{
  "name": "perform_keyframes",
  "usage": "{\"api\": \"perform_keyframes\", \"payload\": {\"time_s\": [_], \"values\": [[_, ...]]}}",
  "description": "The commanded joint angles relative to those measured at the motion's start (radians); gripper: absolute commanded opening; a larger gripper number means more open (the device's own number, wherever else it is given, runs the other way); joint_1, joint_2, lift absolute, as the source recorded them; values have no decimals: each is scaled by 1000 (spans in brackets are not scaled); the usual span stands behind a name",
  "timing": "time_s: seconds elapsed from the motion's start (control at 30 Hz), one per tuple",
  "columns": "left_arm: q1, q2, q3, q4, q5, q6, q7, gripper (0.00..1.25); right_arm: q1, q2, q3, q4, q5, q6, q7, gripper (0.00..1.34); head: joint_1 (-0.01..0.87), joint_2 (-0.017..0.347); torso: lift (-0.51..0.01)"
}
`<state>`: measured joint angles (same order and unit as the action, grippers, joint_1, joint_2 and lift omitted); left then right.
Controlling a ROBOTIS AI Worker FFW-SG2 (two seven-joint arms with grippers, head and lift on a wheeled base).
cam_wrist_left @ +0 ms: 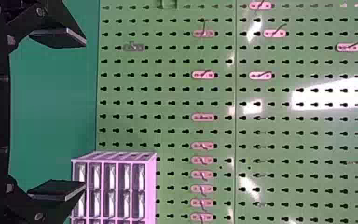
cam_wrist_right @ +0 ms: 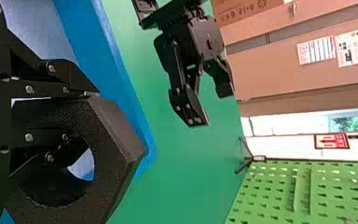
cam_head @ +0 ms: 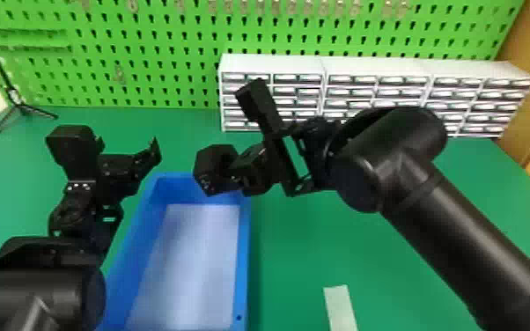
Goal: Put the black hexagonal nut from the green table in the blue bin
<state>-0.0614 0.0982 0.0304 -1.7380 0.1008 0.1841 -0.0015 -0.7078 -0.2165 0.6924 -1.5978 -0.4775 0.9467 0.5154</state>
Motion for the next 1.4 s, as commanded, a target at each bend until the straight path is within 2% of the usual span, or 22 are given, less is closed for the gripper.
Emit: {"api": "perform_keyframes", "payload": {"time_s": [0.0,0.37,0.63,0.7,0.87,0.97,1.2,1.37], "values": [[2,0,0,0,0,0,0,1051,1,3,44,29,-64,-31,-26,342,686,28,-96],[2,0,0,0,0,0,0,1051,5,12,91,73,-122,-69,-49,342,686,28,-96],[2,0,0,0,0,0,0,1051,4,8,104,79,-141,-80,-52,344,686,28,-96],[0,0,0,0,2,0,0,1051,2,8,105,81,-142,-82,-52,402,686,28,-96],[0,0,-1,0,0,0,0,1051,2,5,107,84,-150,-86,-52,669,686,28,-96],[0,0,0,0,0,0,2,1051,2,3,105,85,-150,-86,-52,772,686,28,-96],[0,0,0,0,0,0,0,1051,2,0,102,96,-158,-83,-52,870,686,28,-96],[0,0,0,0,2,0,0,1051,2,-1,101,99,-167,-82,-52,873,686,28,-96]]}}
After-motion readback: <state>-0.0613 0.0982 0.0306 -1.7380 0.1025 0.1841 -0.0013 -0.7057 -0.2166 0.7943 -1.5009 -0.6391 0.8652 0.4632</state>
